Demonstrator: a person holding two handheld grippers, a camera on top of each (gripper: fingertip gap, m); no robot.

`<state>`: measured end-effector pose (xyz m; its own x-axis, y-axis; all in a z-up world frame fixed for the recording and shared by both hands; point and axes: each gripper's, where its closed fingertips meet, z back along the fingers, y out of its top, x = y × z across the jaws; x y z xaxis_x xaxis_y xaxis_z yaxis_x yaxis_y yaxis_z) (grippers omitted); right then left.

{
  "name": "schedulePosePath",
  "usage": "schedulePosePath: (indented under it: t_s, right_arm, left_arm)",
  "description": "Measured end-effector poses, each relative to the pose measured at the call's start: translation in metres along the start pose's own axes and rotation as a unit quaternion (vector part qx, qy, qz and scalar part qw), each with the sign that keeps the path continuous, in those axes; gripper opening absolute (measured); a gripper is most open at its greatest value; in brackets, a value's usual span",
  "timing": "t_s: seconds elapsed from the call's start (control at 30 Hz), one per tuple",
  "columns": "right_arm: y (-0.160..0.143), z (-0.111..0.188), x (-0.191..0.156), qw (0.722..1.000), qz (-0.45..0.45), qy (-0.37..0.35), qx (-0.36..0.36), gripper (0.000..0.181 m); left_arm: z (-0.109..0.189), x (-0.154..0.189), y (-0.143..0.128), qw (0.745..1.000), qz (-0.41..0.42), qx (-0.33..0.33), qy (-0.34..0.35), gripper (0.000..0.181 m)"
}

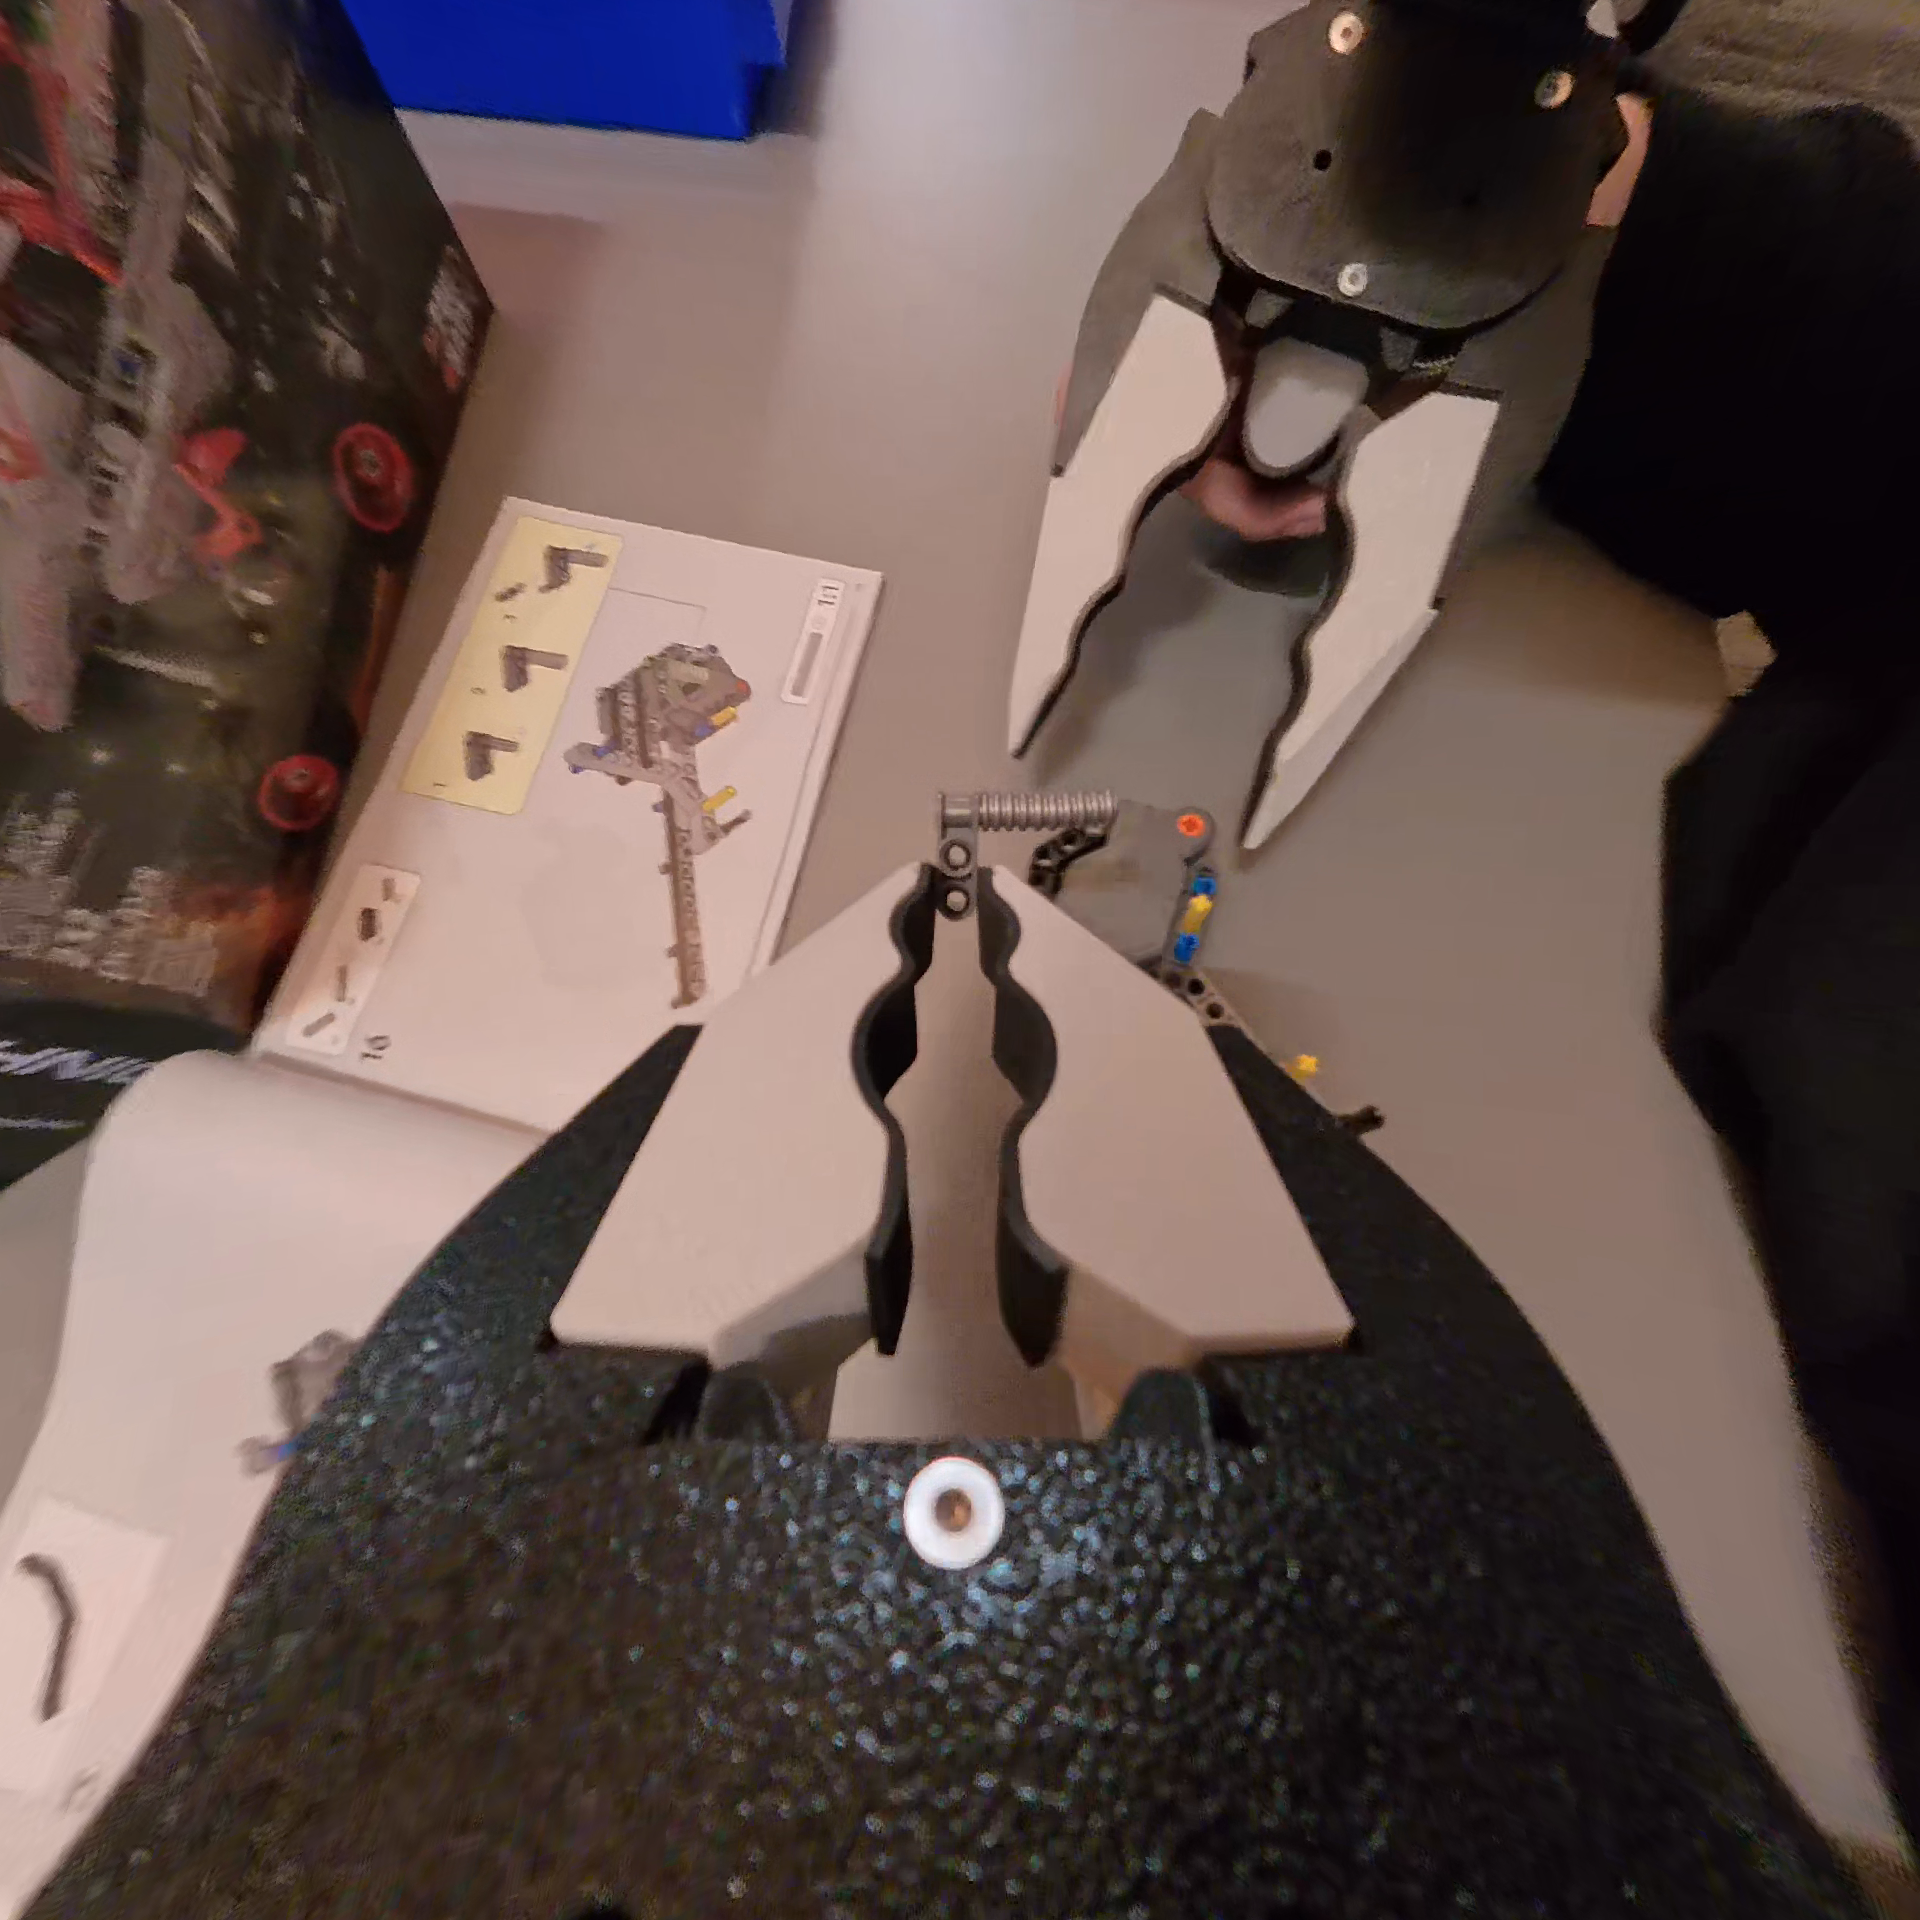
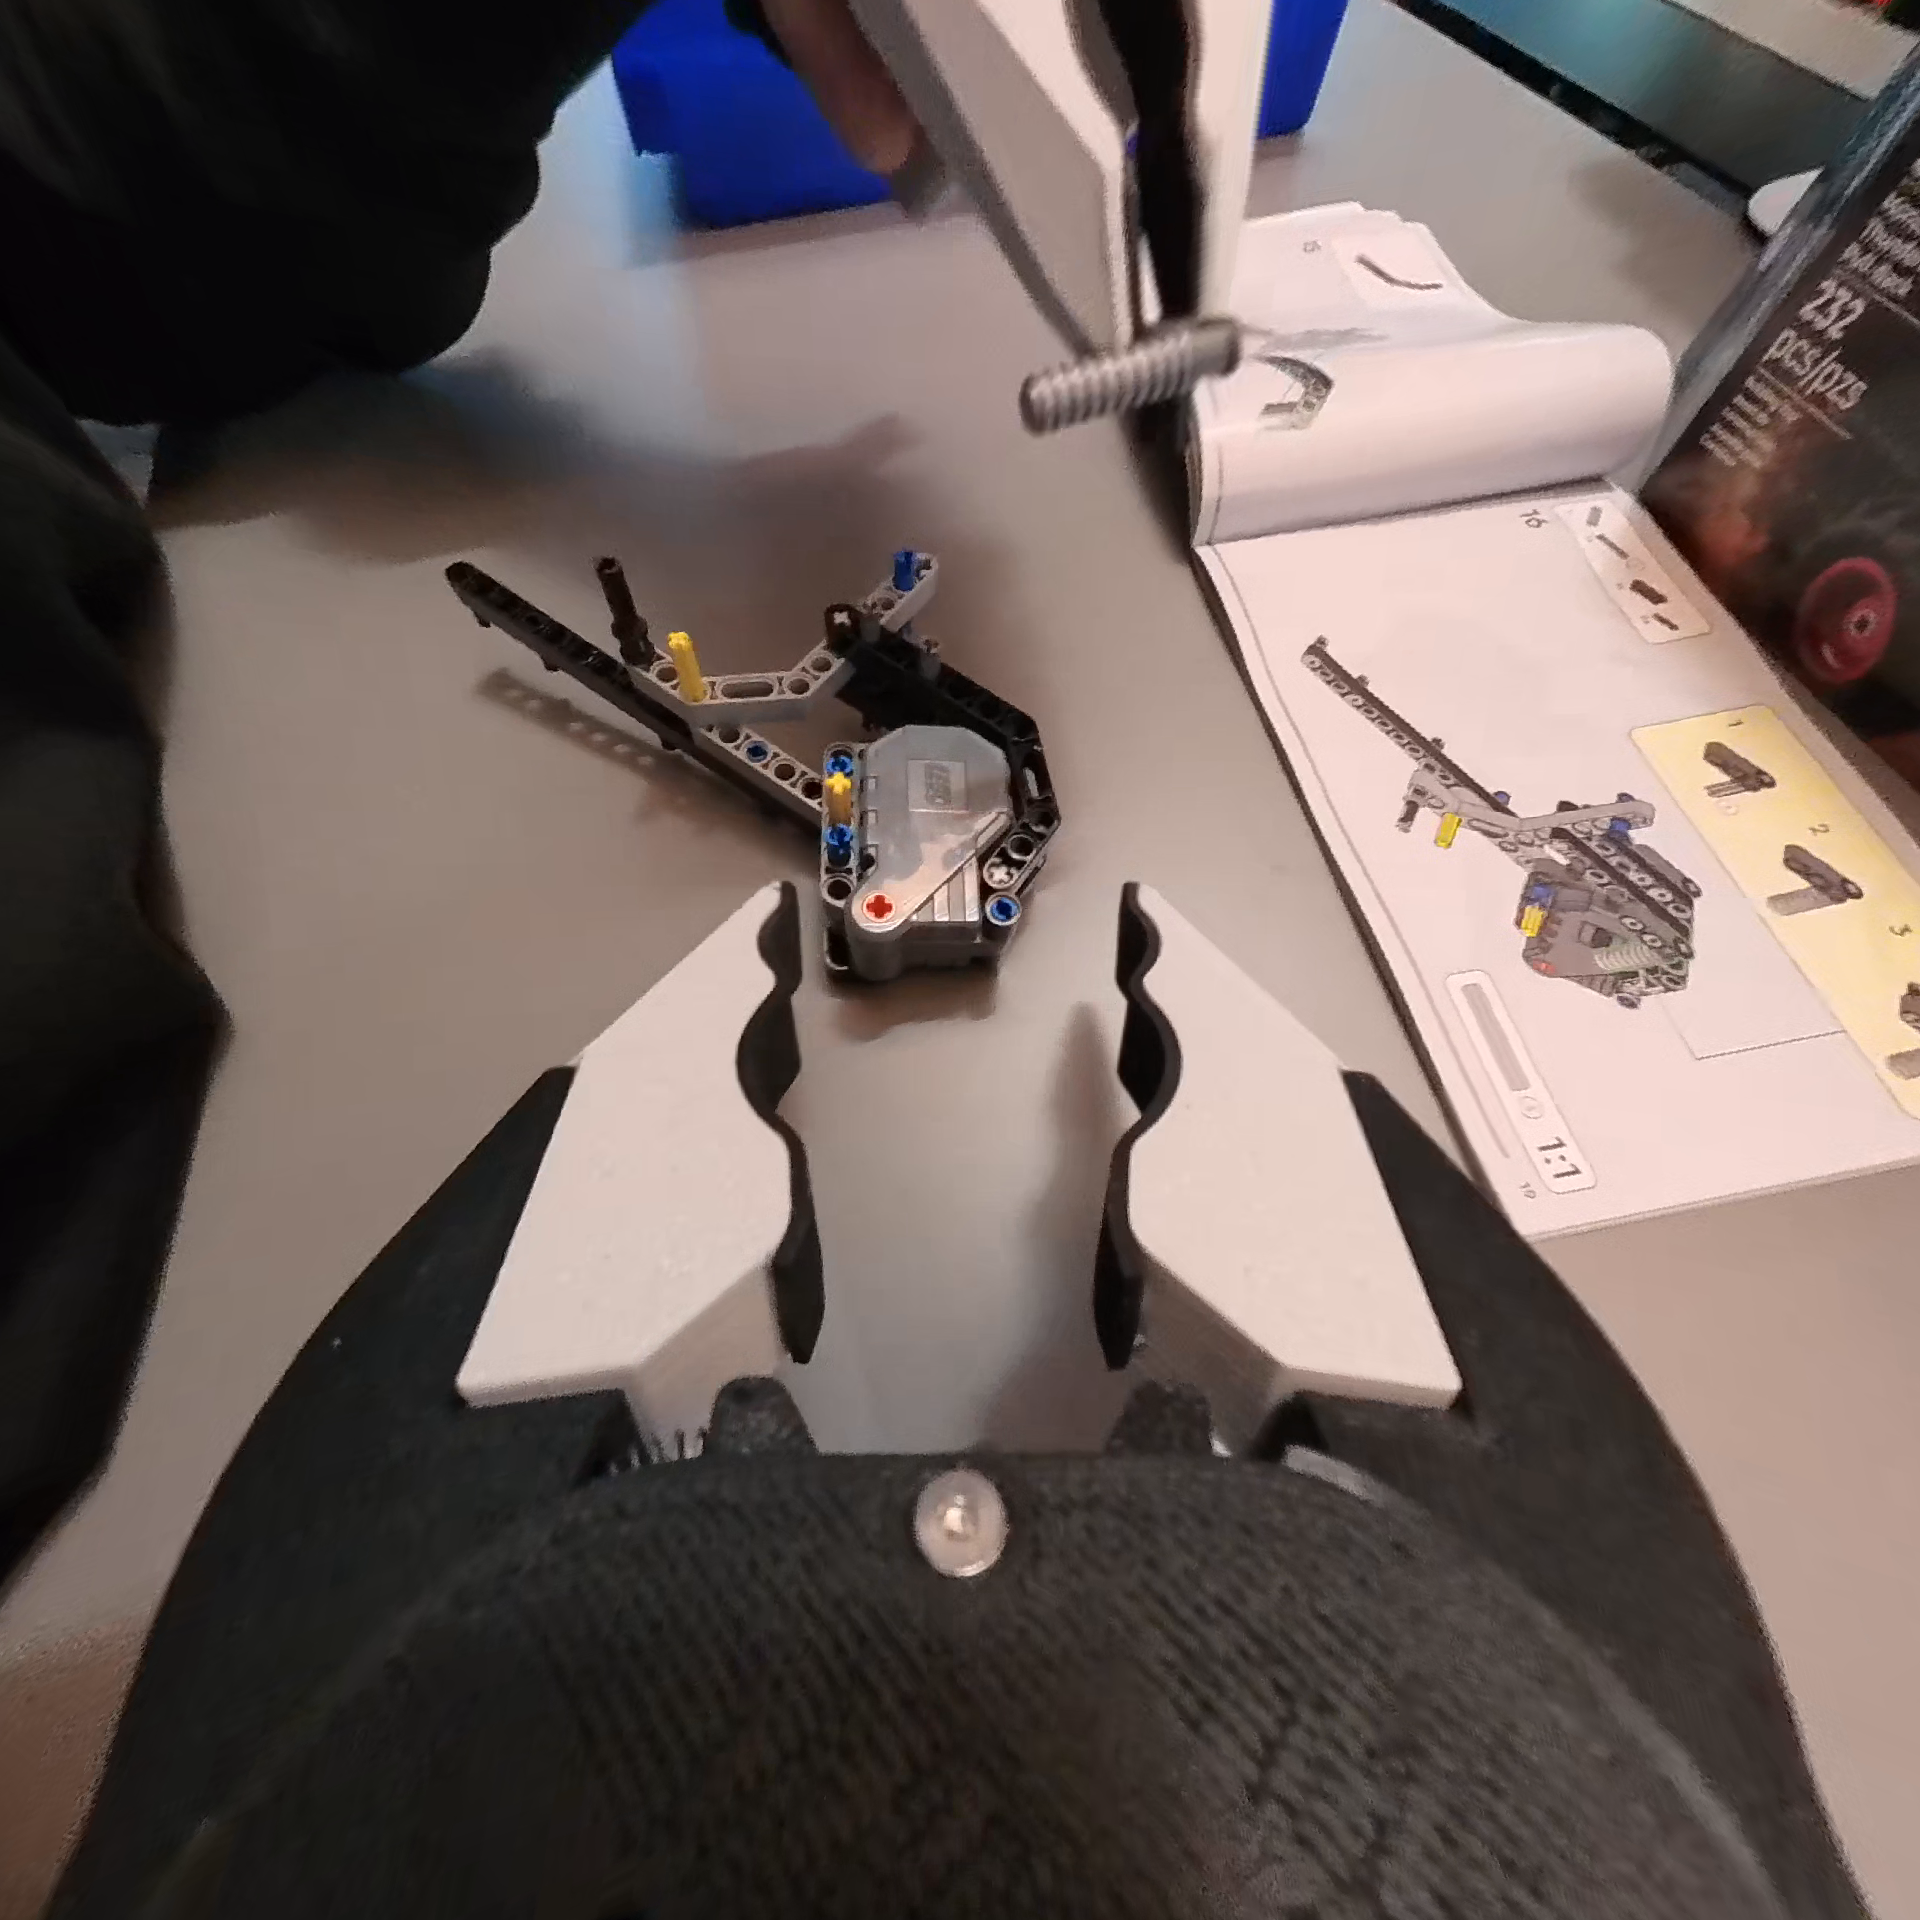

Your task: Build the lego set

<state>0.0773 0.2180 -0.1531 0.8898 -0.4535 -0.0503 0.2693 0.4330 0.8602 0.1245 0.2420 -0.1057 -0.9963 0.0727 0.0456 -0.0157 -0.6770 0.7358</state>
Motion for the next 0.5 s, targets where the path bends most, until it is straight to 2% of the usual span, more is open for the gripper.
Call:
schedulePosePath:
  t_s: [0.27,0.4,0.5]
  right_arm:
    - [0.016,0.008,0.006,0.998,-0.008,-0.001,0.065,0.058]
    - [0.017,0.007,0.006,0.998,-0.013,0.007,0.064,0.060]
    - [0.022,0.008,0.008,0.997,-0.007,0.006,0.080,0.051]
  left_arm:
    - [-0.029,0.021,-0.010,0.996,0.020,-0.051,-0.068,0.004]
    - [-0.041,0.024,-0.016,0.993,0.003,-0.079,-0.088,0.004]
    - [-0.043,0.022,-0.017,0.991,-0.005,-0.090,-0.098,0.004]
